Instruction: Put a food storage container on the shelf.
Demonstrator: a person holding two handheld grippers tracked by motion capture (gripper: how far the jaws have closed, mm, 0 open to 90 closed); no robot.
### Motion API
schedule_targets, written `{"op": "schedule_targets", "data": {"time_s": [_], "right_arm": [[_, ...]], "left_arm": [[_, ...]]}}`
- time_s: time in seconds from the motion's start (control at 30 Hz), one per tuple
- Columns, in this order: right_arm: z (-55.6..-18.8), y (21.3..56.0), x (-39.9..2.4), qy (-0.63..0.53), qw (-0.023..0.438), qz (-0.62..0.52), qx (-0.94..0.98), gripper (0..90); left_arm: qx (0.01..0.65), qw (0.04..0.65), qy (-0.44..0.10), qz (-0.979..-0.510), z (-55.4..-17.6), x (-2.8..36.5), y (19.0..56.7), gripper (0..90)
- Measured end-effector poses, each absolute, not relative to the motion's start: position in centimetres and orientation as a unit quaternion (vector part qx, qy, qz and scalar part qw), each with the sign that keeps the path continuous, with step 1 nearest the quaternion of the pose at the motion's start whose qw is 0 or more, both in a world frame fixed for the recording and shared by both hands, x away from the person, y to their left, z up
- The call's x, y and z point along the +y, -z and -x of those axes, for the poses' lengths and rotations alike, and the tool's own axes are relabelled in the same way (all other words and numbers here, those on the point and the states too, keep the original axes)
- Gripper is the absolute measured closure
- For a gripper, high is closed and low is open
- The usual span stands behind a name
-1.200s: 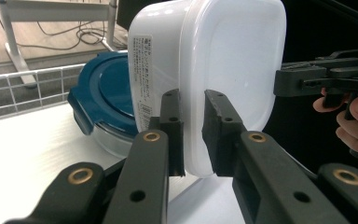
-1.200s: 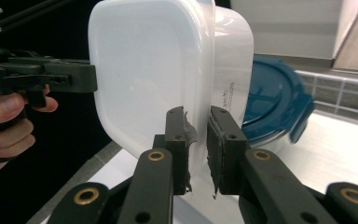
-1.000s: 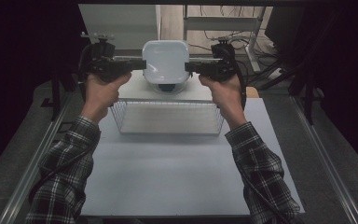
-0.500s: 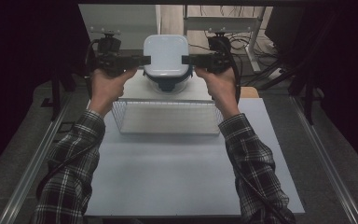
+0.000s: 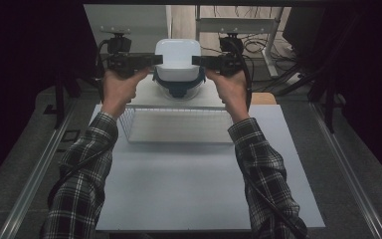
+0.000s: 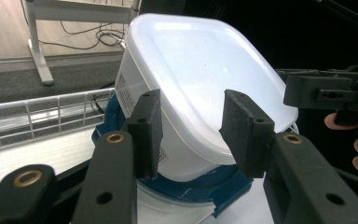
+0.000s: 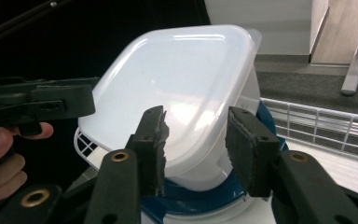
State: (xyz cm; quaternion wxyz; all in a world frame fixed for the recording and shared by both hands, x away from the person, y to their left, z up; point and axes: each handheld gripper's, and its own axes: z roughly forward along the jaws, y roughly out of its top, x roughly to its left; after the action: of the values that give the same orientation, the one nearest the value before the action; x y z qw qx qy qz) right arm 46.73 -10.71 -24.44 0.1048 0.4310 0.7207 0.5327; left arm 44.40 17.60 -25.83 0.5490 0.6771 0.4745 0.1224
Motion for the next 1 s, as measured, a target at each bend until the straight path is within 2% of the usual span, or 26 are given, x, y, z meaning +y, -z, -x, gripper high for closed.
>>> {"op": "schedule_targets", "data": {"time_s": [0.27,0.47,0.67,0.8,1.0], "right_arm": [[-47.2,24.5,-10.4,-0.534,0.129,-0.435,0.714,51.2],[-46.8,24.7,-11.0,-0.539,0.13,-0.409,0.725,34.2],[-45.8,24.9,-11.1,-0.531,0.151,-0.377,0.744,20.0],[-45.2,25.6,-11.2,-0.526,0.161,-0.366,0.751,11.9],[-44.0,27.2,-11.2,-0.517,0.171,-0.343,0.765,6.3]], "left_arm": [[0.466,0.542,-0.17,-0.678,-44.7,17.0,25.9,50.8],[0.437,0.572,-0.153,-0.677,-43.6,17.4,26.4,35.1],[0.406,0.57,-0.167,-0.695,-42.0,17.5,26.8,18.8],[0.392,0.557,-0.177,-0.71,-40.8,17.6,27.8,13.2],[0.376,0.53,-0.187,-0.736,-38.9,17.7,29.9,7.1]]}}
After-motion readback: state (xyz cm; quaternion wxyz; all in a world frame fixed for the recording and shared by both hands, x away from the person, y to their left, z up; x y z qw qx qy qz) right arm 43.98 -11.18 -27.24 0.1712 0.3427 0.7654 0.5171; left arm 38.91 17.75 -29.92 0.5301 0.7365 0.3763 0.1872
